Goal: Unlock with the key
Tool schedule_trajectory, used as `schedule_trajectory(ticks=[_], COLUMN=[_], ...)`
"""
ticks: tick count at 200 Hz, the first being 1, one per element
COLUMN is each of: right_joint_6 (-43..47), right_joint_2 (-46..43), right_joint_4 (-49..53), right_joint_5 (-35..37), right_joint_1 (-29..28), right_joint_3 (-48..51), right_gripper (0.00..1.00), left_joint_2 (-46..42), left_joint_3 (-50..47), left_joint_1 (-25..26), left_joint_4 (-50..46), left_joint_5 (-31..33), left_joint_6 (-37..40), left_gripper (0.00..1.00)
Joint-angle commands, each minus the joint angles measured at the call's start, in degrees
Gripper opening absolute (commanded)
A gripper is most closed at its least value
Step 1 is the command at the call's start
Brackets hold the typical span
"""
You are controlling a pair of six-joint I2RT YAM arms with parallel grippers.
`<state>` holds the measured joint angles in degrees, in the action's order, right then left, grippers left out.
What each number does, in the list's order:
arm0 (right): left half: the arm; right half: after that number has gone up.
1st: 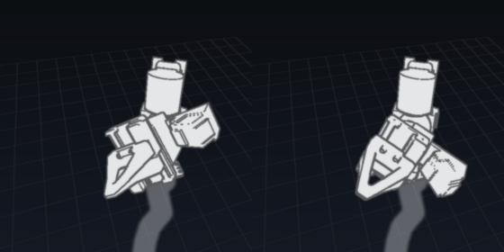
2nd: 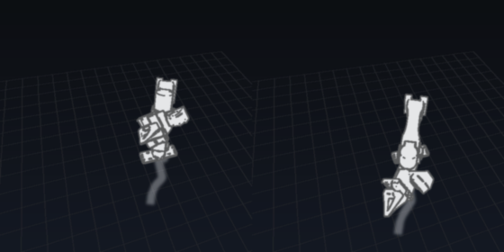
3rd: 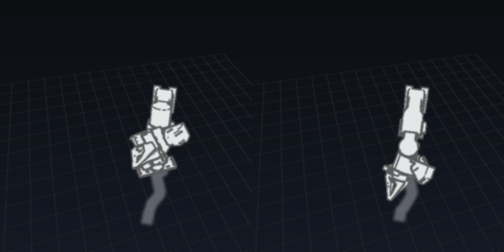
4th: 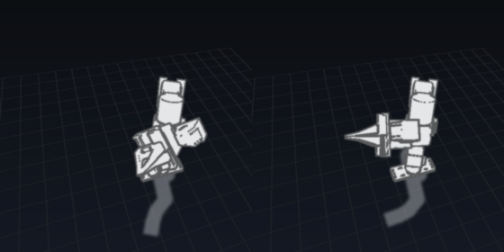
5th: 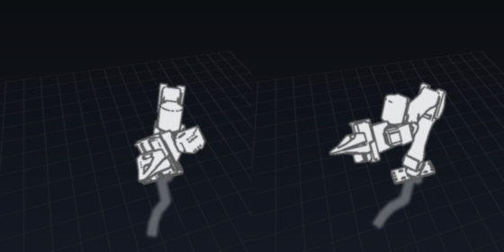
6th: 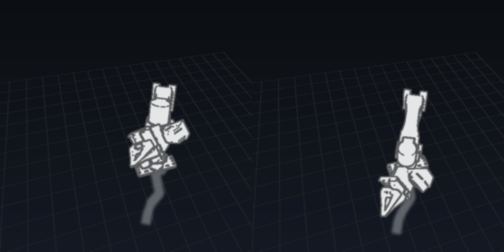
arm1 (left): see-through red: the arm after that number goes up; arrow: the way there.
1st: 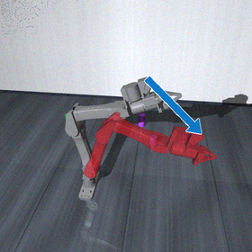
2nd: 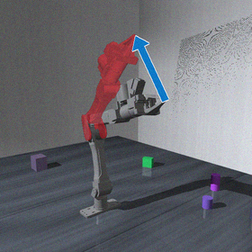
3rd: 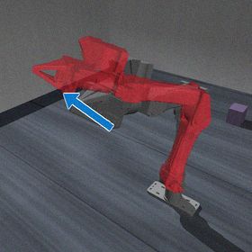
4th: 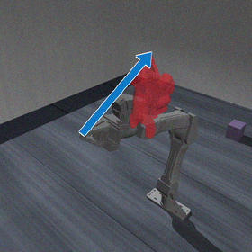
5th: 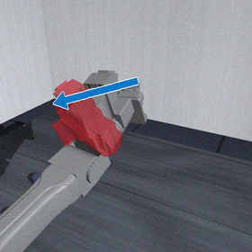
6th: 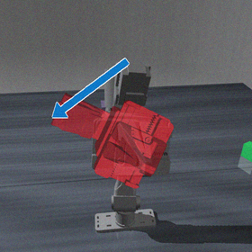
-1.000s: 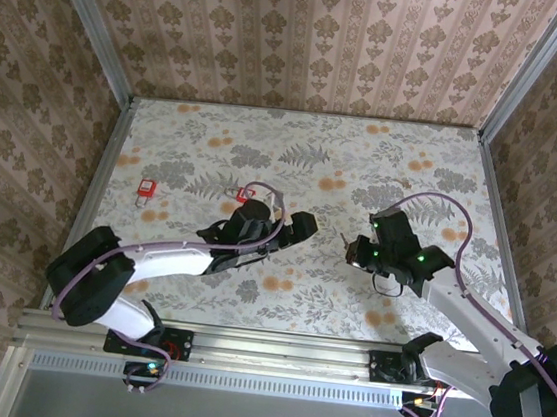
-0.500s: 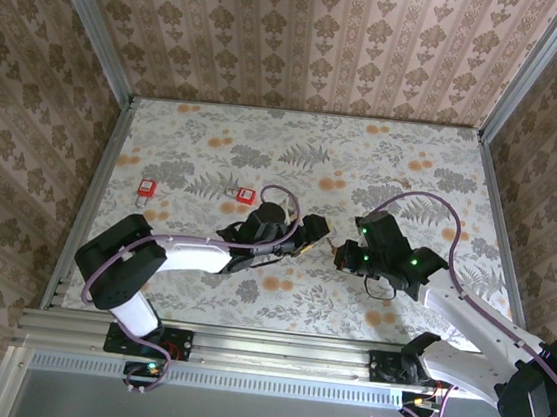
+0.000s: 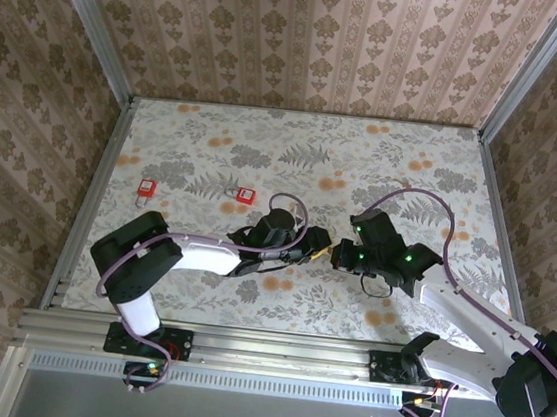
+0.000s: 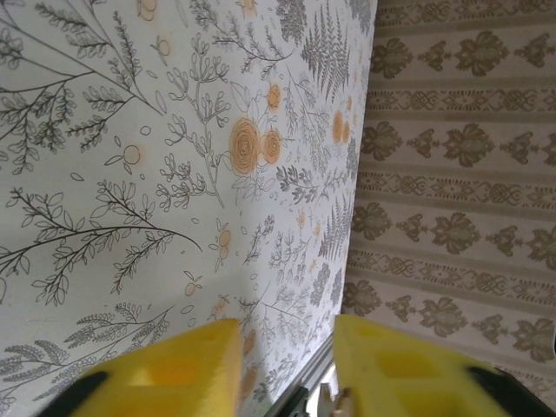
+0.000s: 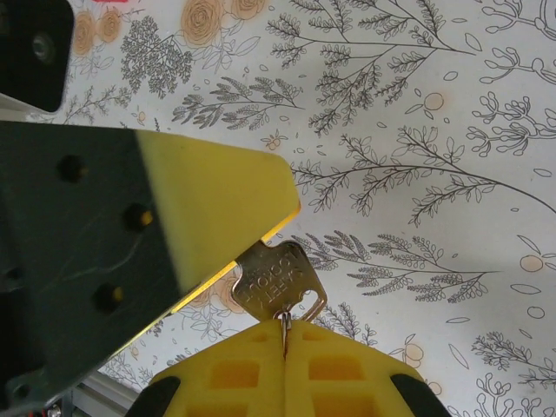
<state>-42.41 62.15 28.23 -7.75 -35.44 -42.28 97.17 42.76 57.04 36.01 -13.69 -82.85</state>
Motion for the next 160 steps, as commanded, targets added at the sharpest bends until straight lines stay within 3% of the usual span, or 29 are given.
schedule_trajectory(ticks=[1, 77, 124, 137, 150, 160], right_joint_6=[0.3, 0.5, -0.6, -2.3, -4.5, -6.1], right_joint_2=[0.6, 1.0, 0.0, -1.3, -3.2, -4.9], right_joint_4=[0.0, -0.5, -2.9, -6.1, -10.3, -13.1], right_joint_5=[1.5, 1.2, -1.2, -4.0, -8.1, -10.8], right_joint_1=[-0.7, -1.3, -1.3, -0.7, 0.5, 1.8], right_joint_3=[-1.9, -1.8, -1.1, -0.2, 0.9, 1.7], right_gripper=[0.00, 0.00, 0.00, 0.17, 0.44, 0.58], left_joint_2=[0.0, -1.9, -6.3, -8.1, -10.3, -12.1], left_joint_3=[0.9, 0.5, 1.1, 0.6, -0.4, -1.3], left_joint_1=[-0.1, -0.7, -0.8, -1.1, -1.6, -2.2], left_joint_4=[2.2, -1.1, -6.6, -6.2, -4.1, -1.8], left_joint_5=[-0.3, 0.8, 3.3, 4.3, 4.6, 4.1], left_joint_6=[-0.3, 2.8, 10.0, 13.7, 18.0, 22.4], left_gripper=[0.22, 0.00, 0.00, 0.00, 0.00, 0.00])
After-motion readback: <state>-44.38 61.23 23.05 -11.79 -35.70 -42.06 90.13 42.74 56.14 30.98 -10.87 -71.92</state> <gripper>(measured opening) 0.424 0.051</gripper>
